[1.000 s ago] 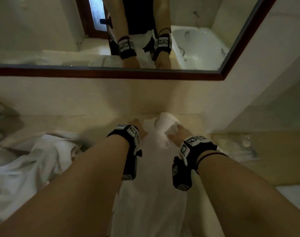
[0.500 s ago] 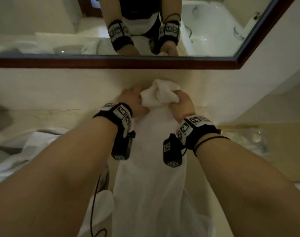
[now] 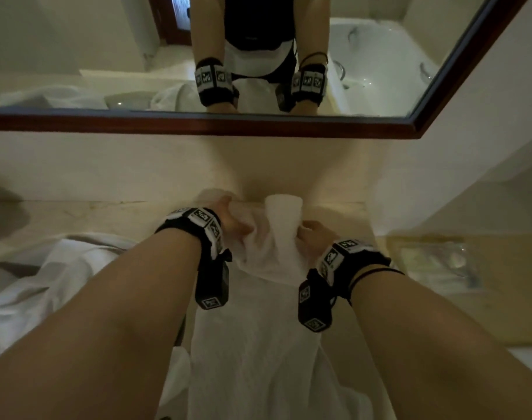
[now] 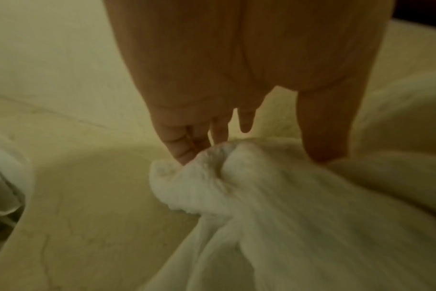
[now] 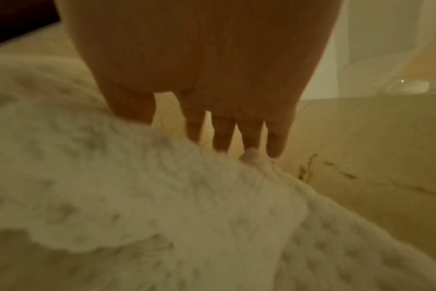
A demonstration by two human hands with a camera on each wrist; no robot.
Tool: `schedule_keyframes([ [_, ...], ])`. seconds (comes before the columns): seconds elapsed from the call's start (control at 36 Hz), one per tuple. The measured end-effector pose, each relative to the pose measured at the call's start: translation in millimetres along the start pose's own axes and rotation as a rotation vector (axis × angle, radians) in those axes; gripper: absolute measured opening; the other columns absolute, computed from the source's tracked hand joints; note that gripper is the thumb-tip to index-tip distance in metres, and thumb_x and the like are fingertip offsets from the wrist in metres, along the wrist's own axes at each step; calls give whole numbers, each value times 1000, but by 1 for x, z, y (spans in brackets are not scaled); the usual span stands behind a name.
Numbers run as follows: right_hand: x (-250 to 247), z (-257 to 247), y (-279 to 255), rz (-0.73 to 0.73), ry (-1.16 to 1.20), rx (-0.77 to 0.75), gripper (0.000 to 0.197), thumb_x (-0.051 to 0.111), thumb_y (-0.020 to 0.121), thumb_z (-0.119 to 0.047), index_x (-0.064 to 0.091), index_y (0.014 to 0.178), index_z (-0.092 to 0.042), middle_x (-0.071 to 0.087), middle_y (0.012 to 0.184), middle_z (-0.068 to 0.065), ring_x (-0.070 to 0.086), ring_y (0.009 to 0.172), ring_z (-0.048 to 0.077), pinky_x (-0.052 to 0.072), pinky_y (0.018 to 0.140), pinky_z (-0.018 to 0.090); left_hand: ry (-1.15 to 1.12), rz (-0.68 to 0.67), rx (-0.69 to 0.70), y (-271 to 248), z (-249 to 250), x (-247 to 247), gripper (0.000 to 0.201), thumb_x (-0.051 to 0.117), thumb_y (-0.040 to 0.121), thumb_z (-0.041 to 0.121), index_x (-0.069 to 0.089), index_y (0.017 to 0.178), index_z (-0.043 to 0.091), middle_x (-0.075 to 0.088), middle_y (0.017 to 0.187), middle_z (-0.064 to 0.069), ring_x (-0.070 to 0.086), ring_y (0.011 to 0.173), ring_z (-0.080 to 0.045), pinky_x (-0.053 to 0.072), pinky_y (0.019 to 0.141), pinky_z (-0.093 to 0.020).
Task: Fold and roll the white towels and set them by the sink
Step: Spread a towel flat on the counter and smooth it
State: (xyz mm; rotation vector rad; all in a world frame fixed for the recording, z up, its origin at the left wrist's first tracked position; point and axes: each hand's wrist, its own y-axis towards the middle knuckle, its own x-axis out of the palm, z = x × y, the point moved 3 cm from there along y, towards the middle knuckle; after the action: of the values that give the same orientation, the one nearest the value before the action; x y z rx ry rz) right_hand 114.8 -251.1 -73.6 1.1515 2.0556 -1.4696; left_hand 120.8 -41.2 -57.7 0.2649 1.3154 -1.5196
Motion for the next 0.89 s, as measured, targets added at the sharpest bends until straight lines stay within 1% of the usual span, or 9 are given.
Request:
schedule_keyframes([
  [0.08,1,-6,-6,51,44,-51,46,37,97,-31,38,142,-20,35,148,9,40,130,29,35,105,37,-113,-184,-50,1,-5,8,119,79,56,59,11,150,30,24,153,-3,34,136,-33,41,103,-51],
  [0.25,-4,-7,-14,-76,286,-112,87,64,83,-10,11,150,-24,27,150,7,29,138,29,33,102,36,190,-229,-19,0,-10,5,93,69,70,62,32,145,20,39,148,-2,42,130,-26,37,108,-39],
  [0.33,-10,-15,-20,-86,347,-186,88,69,80,-5,16,149,-22,31,148,7,30,138,28,32,100,33,221,-234,3,-8,-6,3,87,73,69,57,37,141,25,46,141,-2,47,125,-27,40,104,-41],
  [0.47,-12,-26,-33,-24,13,-187,68,77,74,-36,46,131,-15,50,129,7,49,121,29,43,98,39,385,-134,44,-9,-9,-3,78,75,50,63,59,112,19,67,100,2,65,90,-22,53,87,-39],
  [0.53,-21,-23,-40,64,-169,-175,60,67,79,-48,51,125,-13,56,123,9,55,114,29,45,95,39,369,-94,24,-22,-8,-13,74,77,58,56,55,115,15,65,105,-2,64,94,-25,53,87,-41],
  [0.69,-79,2,-74,207,-149,-23,54,52,94,-36,40,141,-12,46,141,10,46,127,26,36,102,30,369,3,11,-56,-13,-49,64,74,77,26,41,130,9,52,129,-12,54,105,-29,46,86,-36],
  [0.78,-114,3,-92,392,-70,-12,29,51,93,-32,55,119,-20,57,121,7,54,112,27,39,88,29,282,54,13,-66,-11,-65,56,67,84,10,40,134,9,46,137,-12,49,119,-33,45,94,-42],
  [0.83,-133,2,-99,526,3,-12,15,49,92,-28,53,103,-19,56,106,7,54,95,27,37,79,28,338,170,48,-71,-4,-79,41,59,89,21,44,127,18,50,130,-9,53,106,-30,46,90,-38],
  [0.89,-144,2,-98,656,138,18,26,47,92,-24,49,114,-11,52,118,13,54,99,31,41,81,33,429,365,71,-78,6,-93,36,56,88,29,47,123,25,52,125,-8,52,100,-27,42,87,-35],
])
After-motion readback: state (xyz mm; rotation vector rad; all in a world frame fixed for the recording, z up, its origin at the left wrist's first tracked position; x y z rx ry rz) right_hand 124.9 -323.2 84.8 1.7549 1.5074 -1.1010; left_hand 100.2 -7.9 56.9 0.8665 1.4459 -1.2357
